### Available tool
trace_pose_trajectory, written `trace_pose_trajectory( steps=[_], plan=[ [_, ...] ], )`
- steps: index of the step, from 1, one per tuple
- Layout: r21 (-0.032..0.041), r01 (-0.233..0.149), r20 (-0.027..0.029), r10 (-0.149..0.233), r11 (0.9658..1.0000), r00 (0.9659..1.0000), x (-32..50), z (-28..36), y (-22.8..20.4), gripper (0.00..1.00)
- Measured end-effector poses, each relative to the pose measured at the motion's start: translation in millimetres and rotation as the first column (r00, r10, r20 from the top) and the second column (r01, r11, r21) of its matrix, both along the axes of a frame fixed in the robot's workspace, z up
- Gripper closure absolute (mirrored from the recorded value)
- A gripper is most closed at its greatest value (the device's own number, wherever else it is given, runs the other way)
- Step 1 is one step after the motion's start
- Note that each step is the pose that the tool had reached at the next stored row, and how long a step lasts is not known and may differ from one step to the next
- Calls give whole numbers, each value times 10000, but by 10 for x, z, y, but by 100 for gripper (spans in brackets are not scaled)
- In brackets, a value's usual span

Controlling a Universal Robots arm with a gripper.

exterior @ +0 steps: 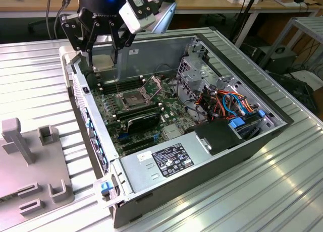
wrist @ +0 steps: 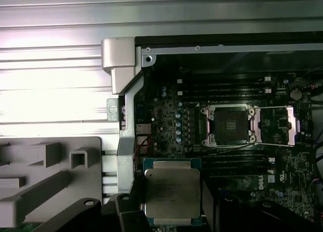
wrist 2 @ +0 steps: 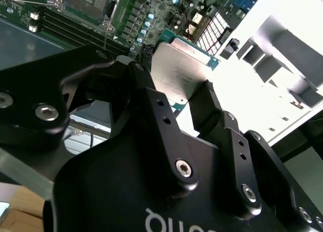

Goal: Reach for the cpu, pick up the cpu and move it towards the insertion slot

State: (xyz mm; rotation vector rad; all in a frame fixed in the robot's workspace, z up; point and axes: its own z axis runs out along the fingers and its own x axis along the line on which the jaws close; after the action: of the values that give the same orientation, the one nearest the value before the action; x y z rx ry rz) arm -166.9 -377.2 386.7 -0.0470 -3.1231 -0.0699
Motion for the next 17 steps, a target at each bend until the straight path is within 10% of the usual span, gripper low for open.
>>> trace_pose_trajectory(
  steps=[17],
  plan=[
    [0, 0, 1, 0, 10000, 10000, 1, 0, 40, 45]
  ],
)
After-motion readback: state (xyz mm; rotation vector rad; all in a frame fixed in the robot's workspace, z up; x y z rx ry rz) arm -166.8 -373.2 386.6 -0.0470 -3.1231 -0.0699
